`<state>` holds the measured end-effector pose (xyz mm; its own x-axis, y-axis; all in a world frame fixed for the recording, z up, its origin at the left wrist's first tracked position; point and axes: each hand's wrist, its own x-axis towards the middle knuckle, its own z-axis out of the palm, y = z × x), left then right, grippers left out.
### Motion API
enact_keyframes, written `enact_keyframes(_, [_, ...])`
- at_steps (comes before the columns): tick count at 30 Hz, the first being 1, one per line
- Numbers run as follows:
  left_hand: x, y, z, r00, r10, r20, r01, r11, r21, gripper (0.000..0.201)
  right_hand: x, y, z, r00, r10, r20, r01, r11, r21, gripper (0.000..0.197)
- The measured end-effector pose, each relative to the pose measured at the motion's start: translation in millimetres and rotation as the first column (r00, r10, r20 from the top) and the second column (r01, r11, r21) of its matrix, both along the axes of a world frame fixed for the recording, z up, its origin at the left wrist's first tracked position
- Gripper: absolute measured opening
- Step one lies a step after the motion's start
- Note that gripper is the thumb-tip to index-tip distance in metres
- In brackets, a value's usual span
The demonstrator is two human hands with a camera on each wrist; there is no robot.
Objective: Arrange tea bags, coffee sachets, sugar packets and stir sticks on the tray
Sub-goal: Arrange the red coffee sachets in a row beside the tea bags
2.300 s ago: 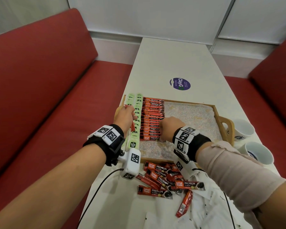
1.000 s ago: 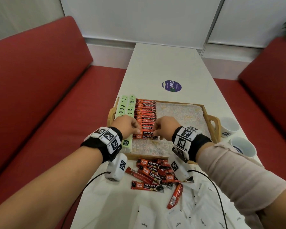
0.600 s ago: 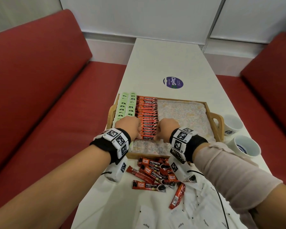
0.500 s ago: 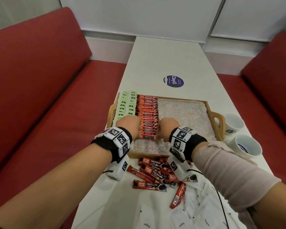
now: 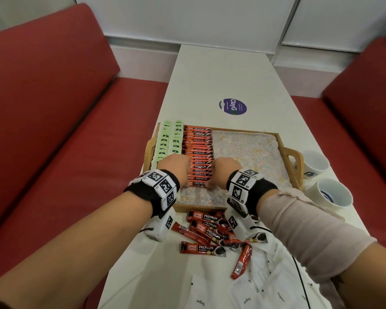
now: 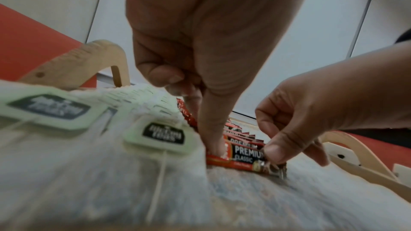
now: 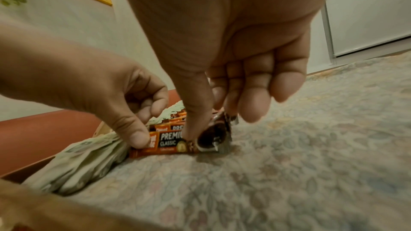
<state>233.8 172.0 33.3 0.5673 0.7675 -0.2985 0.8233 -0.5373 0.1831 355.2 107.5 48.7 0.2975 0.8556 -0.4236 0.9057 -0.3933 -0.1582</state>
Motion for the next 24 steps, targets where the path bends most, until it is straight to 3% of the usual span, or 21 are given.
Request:
enact_keyframes(5, [-11.5,-8.0,9.0,0.99,0.022,0.136,-0.016,0.999,-0.041,0.039,-4.1,-14.4,13.3,0.998,-0.003,-0.068,0.007,0.998,0.061,0.019])
enact_keyframes(9, [-20.7,-22.9,14.9,0.966,0.042,0.257,-0.027,0.998,-0.062,0.034,-7.1,-35.2,25.8,0.995,-0.033,-0.097,0.047,0.988,0.146,0.037])
enact_keyframes(15, [-34.5,-51.7,16.0,0.936,0.059,0.346,-0.021,0.993,-0.114,0.02,-8.3,-78.6,35.7,0.997,-0.021,-0.078,0.033,0.986,0.164,0.017])
enact_keyframes(24, [-43.3,-99.0,13.1,0.932,0.005,0.363,0.052,0.988,-0.147,0.023,-8.3,-132.9,24.8,1.0,0.0,0.025,-0.002,0.998,0.063,0.054])
